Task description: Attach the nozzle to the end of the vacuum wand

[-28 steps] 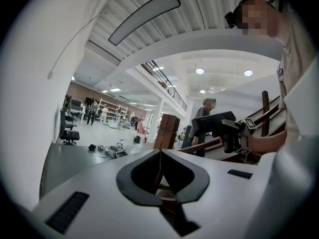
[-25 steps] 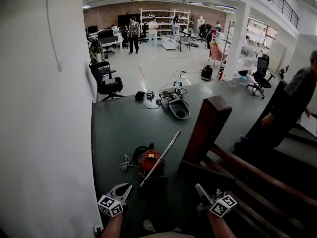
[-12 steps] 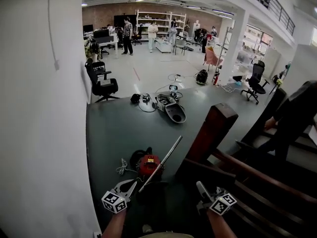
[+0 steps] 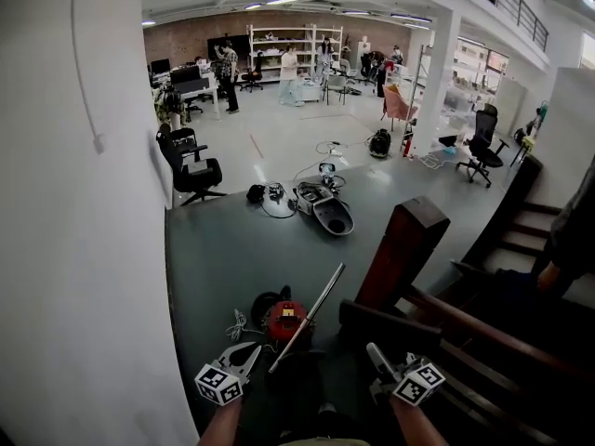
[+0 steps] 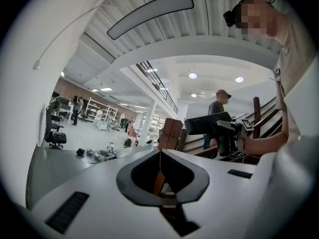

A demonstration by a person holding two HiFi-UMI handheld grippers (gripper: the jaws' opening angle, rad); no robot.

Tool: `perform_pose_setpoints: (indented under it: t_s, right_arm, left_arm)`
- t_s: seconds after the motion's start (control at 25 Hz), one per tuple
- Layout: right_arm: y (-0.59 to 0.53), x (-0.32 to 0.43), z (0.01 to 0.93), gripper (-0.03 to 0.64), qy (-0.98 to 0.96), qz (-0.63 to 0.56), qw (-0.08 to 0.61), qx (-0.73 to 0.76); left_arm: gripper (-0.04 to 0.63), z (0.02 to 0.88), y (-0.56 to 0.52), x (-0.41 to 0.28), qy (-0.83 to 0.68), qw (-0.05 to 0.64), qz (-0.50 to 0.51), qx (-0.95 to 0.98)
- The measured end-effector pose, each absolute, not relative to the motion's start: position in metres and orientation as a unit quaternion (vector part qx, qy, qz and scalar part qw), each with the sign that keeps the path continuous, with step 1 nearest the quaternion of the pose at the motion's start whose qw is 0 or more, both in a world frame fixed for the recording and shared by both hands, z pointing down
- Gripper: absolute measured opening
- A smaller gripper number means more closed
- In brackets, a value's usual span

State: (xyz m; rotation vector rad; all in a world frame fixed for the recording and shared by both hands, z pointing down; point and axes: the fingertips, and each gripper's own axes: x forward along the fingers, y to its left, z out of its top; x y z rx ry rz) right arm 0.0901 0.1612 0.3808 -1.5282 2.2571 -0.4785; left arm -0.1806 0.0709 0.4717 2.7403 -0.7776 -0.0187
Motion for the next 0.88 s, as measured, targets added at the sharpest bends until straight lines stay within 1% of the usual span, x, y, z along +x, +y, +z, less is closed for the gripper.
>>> perform_pose_setpoints:
  t_s: [0.2,0.4,0.6,0.88]
  right_arm:
    - [0.138,0.122,0.391,0.255,0.809,-0.141,0.159,-0.547]
    - [0.105,0.160,0.388,0.255,0.811,-0.126,0.153,-0.550]
    - [0.076,0.189,0.392,0.255,0.824,-0.091,0.123,-0.546]
    - [0.048,0.214,0.407,0.255,0.823,-0.120,0.139,-0.537]
  left_arm:
    - [0.012,0.483,0.053,-0.150,-0.285,0.152,0.017,0.946]
    - [0.012,0.484,0.033,-0.119,-0.298,0.160,0.041,0.940]
    - [0.012,0.487,0.019,-0.084,-0.314,0.165,0.046,0.934]
    - [0.012,0.494,0.013,-0.039,-0.306,0.176,0.061,0.934]
